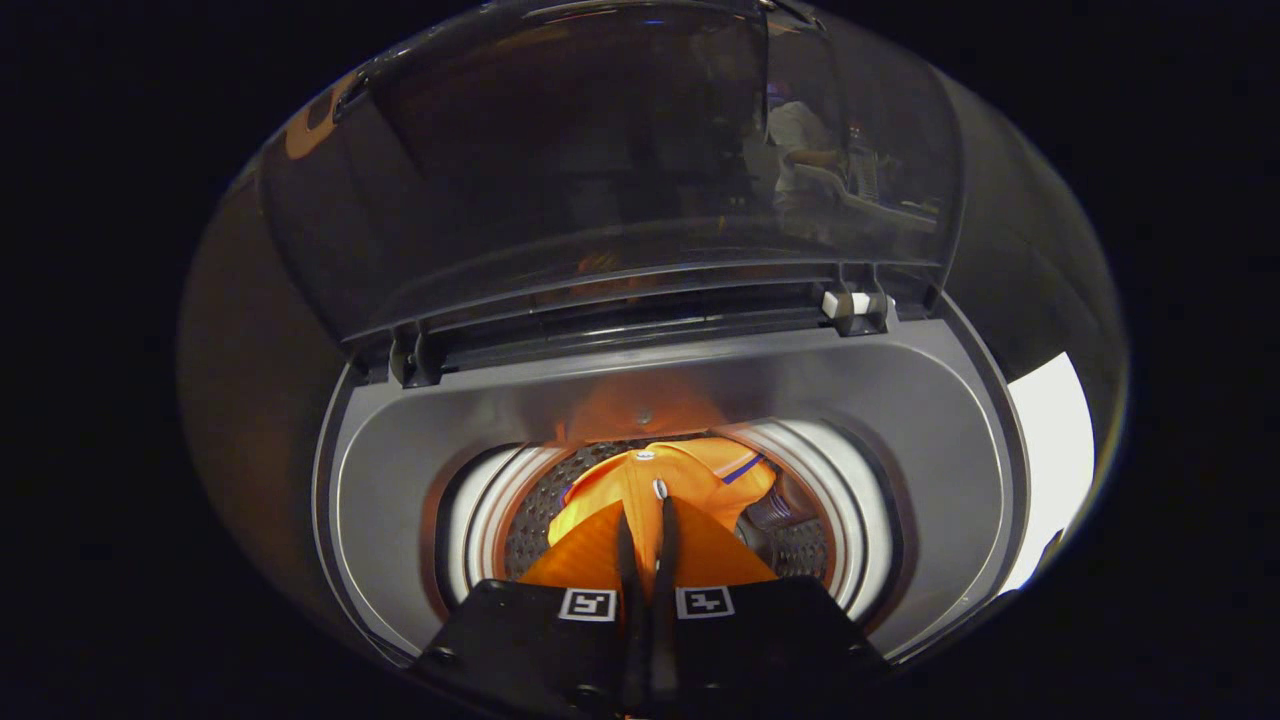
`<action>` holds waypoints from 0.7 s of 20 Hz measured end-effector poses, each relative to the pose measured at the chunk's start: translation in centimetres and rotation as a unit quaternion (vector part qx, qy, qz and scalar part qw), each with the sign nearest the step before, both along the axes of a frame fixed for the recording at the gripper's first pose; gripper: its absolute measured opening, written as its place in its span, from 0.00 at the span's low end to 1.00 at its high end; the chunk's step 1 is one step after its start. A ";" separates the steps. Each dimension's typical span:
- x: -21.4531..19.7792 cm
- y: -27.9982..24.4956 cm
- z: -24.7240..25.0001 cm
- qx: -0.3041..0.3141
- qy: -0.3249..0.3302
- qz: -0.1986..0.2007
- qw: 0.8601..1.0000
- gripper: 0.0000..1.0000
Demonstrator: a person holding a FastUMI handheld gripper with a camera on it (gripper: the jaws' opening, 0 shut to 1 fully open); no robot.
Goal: Put the clothes into the washing machine and then close the washing machine lid.
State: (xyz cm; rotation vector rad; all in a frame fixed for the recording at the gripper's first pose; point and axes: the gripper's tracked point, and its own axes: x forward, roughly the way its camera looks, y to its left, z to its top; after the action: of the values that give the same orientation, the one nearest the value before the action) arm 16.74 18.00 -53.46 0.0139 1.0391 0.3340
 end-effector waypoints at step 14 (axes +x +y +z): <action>-0.4 -0.3 -0.6 -0.003 0.013 -0.005 1.000 0.98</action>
State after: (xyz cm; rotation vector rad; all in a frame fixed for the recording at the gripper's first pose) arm 16.38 17.74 -54.09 0.0185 1.0661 0.3214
